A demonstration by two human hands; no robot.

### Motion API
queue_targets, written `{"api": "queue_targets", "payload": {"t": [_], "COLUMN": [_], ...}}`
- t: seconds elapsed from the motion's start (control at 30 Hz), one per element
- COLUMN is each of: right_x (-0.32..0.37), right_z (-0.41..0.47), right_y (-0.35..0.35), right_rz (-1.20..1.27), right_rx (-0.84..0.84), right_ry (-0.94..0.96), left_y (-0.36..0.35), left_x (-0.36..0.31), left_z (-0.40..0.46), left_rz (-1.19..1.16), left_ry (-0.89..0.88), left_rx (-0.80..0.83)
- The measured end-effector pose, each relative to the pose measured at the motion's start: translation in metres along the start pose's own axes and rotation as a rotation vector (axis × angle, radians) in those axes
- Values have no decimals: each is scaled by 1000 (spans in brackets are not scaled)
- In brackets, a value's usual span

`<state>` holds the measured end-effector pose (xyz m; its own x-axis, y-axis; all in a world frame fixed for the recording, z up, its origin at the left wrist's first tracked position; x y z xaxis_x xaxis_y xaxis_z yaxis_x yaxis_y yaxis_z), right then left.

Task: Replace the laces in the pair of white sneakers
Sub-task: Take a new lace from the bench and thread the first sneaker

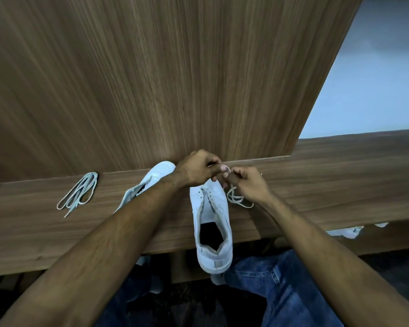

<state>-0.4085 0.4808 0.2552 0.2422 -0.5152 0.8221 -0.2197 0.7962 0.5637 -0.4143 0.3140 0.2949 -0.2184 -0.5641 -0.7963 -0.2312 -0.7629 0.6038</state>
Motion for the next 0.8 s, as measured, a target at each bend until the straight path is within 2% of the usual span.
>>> {"api": "queue_targets", "payload": {"t": [0.17, 0.27, 0.33, 0.37, 0.43, 0.5, 0.57, 0.7, 0.8], "right_x": [-20, -47, -56, -54, -41, -22, -12, -13, -26], "right_z": [2, -3, -8, -11, -12, -10, -4, 6, 6], "right_y": [28, 39, 37, 32, 16, -3, -20, -35, -37], "right_rz": [-34, -284, -452, -496, -507, -430, -379, -380, -446], "right_rx": [-157, -181, -93, -33, 40, 64, 66, -9, -36], "right_ry": [-169, -293, -359, -353, -195, 10, 79, -21, -125], "left_y": [12, 6, -1, -5, -12, -19, -24, -26, -28], "left_x": [29, 51, 62, 63, 61, 55, 51, 57, 68], "left_z": [-13, -26, -30, -31, -29, -25, -22, -23, -27], "left_rz": [-139, -194, -219, -221, -226, -221, -218, -216, -112], "left_ry": [51, 121, 157, 167, 165, 154, 156, 196, 251], "left_rx": [-83, -112, -126, -123, -99, -71, -68, -106, -84]}}
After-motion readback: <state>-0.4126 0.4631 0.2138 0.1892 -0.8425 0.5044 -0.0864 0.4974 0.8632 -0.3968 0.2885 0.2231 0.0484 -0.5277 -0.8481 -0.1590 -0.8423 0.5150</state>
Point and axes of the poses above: each hand's wrist, its own z-axis towards the middle knuckle, its own y-axis out of the back of the hand, x = y × z, the point moved 2 cm from there along z, towards the middle knuckle, and after that the axes turned 11 degrees about -z, right-handed, at the moved point
